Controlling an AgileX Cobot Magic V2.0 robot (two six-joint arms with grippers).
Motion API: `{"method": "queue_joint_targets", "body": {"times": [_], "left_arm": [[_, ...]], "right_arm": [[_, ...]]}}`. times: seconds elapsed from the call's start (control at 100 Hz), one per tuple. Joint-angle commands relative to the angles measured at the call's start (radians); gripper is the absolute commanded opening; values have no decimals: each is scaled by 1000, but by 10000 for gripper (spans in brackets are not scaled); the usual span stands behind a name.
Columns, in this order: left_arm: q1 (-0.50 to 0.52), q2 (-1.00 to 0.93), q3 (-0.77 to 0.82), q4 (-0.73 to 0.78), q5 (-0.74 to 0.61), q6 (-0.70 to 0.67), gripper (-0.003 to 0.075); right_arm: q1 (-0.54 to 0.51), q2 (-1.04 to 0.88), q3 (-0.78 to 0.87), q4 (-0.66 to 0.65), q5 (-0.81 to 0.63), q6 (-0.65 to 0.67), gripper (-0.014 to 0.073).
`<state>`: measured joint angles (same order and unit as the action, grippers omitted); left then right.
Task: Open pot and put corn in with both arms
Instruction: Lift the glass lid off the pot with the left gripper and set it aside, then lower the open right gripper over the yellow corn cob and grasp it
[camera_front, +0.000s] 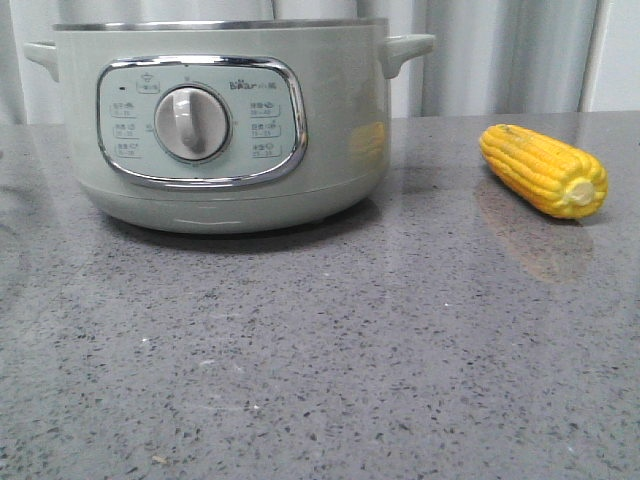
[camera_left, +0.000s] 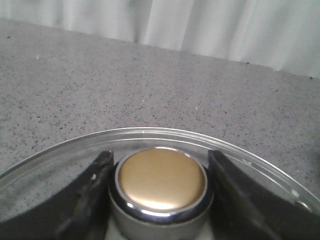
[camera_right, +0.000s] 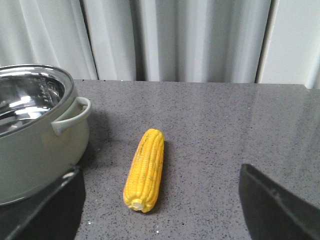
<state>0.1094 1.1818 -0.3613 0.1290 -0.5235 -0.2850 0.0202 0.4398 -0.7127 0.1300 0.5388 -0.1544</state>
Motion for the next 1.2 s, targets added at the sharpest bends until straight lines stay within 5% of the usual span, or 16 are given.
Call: {"method": "queue_joint_targets", "body": {"times": [0.0, 0.18, 0.43, 0.72, 0.95, 1.19], "left_arm": [[1, 20, -28, -15, -241, -1, 75], [1, 88, -28, -13, -279, -1, 83], [1, 153, -28, -9, -284, -1, 214], [1, 149, -28, -9, -320, -1, 489], [1, 13, -28, 19, -405, -36, 485], [-1, -303, -28, 248, -377, -49, 302]], "right_arm": [[-2, 16, -24, 3, -84, -7, 531], [-2, 16, -24, 3, -84, -7, 531], [-2, 16, -24, 3, -84, -7, 531], [-2, 19, -24, 5, -91, -7, 531], [-2, 123, -24, 126, -99, -7, 531], [26, 417, -77, 172, -3, -18, 530]]}}
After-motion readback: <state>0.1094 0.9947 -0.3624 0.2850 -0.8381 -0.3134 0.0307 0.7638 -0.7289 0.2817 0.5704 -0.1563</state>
